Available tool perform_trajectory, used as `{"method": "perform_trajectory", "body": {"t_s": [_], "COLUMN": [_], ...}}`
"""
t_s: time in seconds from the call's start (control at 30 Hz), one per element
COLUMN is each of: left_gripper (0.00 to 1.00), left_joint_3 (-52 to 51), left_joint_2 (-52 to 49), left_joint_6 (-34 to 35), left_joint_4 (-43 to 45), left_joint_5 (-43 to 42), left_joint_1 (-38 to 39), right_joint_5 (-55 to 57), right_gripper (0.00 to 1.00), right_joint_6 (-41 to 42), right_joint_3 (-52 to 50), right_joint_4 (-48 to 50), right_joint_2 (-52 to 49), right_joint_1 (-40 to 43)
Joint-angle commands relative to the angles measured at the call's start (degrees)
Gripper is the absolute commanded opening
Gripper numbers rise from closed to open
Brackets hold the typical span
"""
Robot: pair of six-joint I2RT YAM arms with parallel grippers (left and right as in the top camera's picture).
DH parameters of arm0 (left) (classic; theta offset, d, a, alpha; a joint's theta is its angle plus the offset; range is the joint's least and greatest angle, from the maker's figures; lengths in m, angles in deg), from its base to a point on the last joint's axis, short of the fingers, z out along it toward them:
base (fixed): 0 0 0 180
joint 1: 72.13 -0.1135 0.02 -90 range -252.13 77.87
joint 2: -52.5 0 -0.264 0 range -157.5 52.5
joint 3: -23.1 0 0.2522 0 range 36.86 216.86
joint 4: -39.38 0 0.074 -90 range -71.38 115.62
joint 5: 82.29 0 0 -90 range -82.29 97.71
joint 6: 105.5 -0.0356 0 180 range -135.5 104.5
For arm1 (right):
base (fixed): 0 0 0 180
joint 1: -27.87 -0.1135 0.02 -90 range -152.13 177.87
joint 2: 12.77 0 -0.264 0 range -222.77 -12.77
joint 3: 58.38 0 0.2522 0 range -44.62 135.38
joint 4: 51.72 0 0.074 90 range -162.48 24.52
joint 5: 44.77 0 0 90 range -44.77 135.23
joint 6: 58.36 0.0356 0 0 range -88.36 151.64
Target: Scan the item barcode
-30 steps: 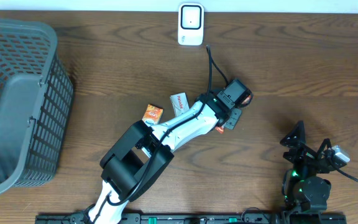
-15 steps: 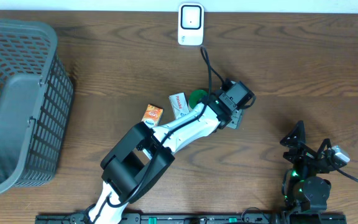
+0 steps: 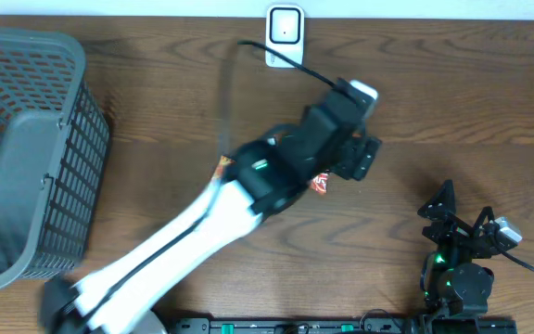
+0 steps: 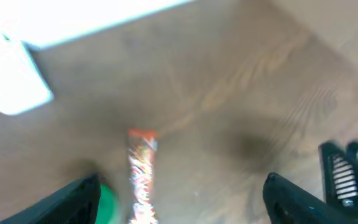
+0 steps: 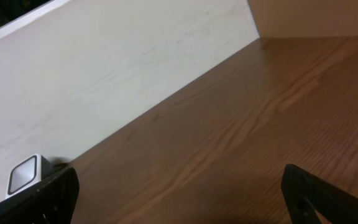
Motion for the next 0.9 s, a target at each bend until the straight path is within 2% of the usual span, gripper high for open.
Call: {"method": "perform_trajectory", "body": {"t_s": [0.0, 0.07, 0.17, 0.27, 0.37, 0.57, 0.87], "left_gripper": [0.87, 0.87, 0.87, 0.87, 0.88, 0.88, 0.88], "left_joint_3": [0.5, 0.5, 0.5, 0.5, 0.5, 0.3, -1.5], "left_joint_2": [7.7, 11.6, 16.5, 18.8, 18.6, 17.7, 17.4], "left_joint_6": [-3.0, -2.2, 6.8, 16.9, 21.7, 21.9, 21.9], "left_joint_4": [-3.3, -5.1, -9.7, -17.7, -25.8, -37.7, -42.5], "left_joint_5": [13.7, 18.5, 24.3, 25.8, 24.9, 17.8, 17.8], "left_joint_1": [-3.4, -6.1, -12.9, -22.3, -28.9, -35.3, -35.3], "right_joint_5": [0.2, 0.2, 0.2, 0.2, 0.2, 0.2, 3.2], "right_gripper": [0.99, 0.99, 0.99, 0.99, 0.99, 0.99, 0.99], "right_joint_6": [-0.9, -1.0, -1.0, -0.9, -0.9, -1.0, 0.7], "right_joint_3": [-0.1, -0.1, -0.1, -0.1, -0.1, -0.1, -0.1], "right_joint_4": [-0.3, -0.3, -0.3, -0.3, -0.3, -0.3, 1.0], "right_joint_2": [0.2, 0.2, 0.2, 0.2, 0.2, 0.2, 0.2], "right_joint_1": [1.0, 1.0, 1.0, 1.0, 1.0, 1.0, 1.0]}}
